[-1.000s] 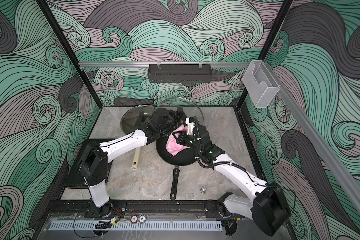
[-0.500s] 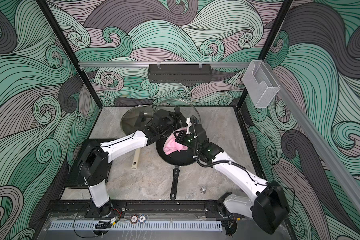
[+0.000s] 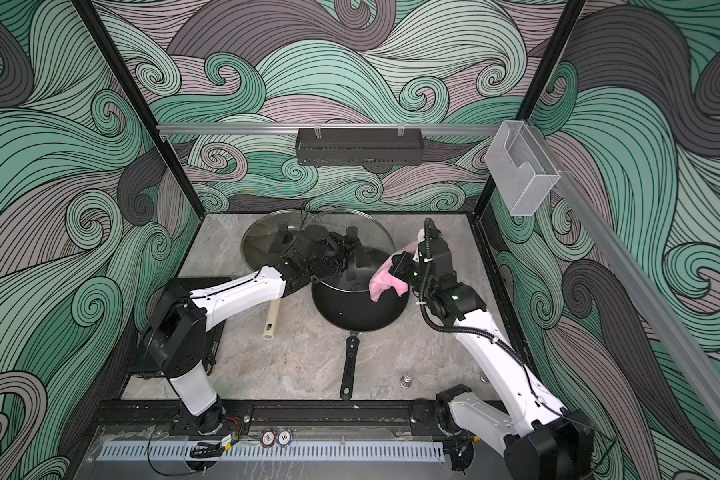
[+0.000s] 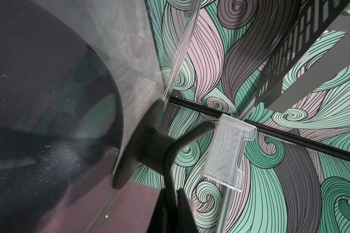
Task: Wipe the pot lid with a cloth
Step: Wipe the pot lid, then place the pot lid on the cooking pot, then place the cleaning item at the center of the board.
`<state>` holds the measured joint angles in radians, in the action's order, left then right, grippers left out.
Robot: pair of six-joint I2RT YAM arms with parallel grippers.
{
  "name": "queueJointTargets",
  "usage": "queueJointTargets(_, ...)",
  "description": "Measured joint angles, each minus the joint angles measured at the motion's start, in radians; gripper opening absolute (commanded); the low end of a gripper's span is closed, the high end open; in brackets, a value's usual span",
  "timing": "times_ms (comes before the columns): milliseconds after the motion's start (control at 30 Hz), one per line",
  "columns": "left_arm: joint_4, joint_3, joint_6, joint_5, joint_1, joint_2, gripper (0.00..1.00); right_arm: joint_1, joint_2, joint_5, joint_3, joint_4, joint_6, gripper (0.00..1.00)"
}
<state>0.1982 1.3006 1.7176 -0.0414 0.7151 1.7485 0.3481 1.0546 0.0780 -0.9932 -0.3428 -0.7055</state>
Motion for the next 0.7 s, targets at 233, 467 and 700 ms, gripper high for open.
queueJointTargets(233,-0.039,0.016,-0.051,-0.188,-0.023,-0.010,0.00,-0.136,-0.023,0.005,-0.214,-0.138,0.156,0.00)
queueJointTargets(467,0.019,0.042,-0.033,-0.391,-0.012,0.024,0.00,-0.354,-0.010,0.003,-0.257,-0.252,0.265,0.00)
queueJointTargets(700,0.138,-0.040,-0.017,-0.472,-0.006,0.042,0.00,-0.496,0.003,0.010,-0.168,-0.267,0.316,0.00)
